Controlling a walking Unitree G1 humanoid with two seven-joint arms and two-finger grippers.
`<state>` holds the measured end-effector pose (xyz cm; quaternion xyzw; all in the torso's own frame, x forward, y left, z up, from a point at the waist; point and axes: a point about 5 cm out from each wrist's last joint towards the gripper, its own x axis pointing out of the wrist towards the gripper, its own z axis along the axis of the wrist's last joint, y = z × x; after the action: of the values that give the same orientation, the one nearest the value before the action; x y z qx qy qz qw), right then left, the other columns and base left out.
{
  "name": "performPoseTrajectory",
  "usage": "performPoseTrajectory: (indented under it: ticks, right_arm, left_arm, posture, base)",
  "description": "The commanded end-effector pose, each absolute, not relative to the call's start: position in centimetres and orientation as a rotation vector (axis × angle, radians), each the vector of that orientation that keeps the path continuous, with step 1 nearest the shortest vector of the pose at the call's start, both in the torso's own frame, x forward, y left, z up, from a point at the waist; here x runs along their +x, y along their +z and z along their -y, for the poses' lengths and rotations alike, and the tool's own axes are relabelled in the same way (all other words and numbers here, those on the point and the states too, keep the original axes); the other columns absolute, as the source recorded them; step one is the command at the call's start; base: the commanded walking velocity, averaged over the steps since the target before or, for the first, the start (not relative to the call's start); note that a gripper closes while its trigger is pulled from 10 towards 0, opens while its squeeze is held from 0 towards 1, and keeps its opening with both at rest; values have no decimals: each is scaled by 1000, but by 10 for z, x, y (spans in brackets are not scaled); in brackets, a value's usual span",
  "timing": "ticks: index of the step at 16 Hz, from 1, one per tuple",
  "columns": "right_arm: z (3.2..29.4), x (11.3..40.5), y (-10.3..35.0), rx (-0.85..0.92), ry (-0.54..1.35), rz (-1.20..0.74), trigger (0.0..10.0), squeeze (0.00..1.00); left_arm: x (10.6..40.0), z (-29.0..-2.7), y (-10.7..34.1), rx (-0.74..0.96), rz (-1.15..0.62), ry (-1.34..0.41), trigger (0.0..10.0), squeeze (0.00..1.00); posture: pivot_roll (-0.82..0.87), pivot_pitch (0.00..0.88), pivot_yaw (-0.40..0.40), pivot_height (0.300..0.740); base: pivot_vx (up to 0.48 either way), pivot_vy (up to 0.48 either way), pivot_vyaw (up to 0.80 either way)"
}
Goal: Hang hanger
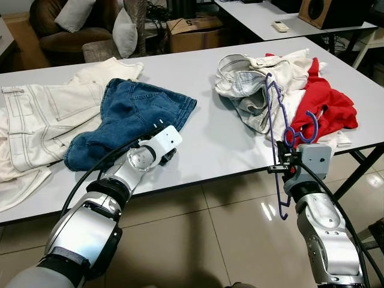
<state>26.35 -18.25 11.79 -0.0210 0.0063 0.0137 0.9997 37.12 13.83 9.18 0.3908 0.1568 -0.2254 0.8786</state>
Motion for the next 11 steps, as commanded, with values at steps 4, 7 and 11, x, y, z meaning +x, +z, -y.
performPoseTrajectory:
  ticks: [4, 7, 11]
  right_arm:
    - [183, 265, 120, -40, 19, -8, 10000, 0]
    - [183, 266, 121, -40, 20, -8, 10000, 0]
    - [183, 266, 120, -41, 22, -8, 10000, 0]
  left_arm:
    - [357, -166, 65, 704, -541, -426, 0, 0]
    - [356, -170, 65, 687, -562, -418, 0, 0]
    - [352, -175, 60, 637, -602, -427, 0, 0]
  posture:
    - [-147, 0, 74, 740]
    - [-145, 0, 72, 740]
    - [-145, 0, 71, 740]
  base:
    - [0, 0, 0]
    - [0, 0, 0]
    - [0, 0, 0]
